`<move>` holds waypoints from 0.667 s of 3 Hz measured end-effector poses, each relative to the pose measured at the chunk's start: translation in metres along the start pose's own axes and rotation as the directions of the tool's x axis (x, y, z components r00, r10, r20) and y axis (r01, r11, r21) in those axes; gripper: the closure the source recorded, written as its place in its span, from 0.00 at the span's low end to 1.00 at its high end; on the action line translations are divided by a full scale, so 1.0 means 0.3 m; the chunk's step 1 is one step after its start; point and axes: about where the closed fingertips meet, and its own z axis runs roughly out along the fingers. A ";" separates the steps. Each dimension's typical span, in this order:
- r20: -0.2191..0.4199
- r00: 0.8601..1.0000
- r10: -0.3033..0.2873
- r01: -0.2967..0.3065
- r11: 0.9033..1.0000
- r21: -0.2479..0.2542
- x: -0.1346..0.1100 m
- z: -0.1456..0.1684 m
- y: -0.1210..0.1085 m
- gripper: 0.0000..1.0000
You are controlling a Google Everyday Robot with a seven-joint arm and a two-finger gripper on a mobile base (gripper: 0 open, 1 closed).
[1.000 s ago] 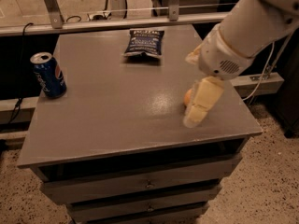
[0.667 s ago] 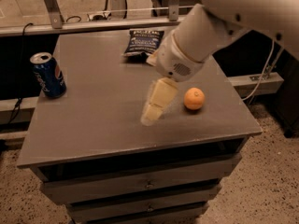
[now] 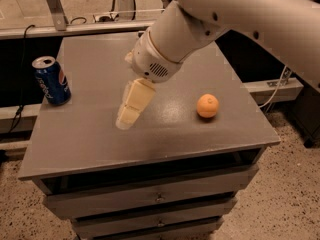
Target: Pick pepsi can
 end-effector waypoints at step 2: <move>0.150 0.988 -0.023 0.018 0.999 0.033 -0.112 0.161 -0.092 0.00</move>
Offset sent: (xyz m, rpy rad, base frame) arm 0.0900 0.1194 -0.0260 0.3391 -0.1123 0.0200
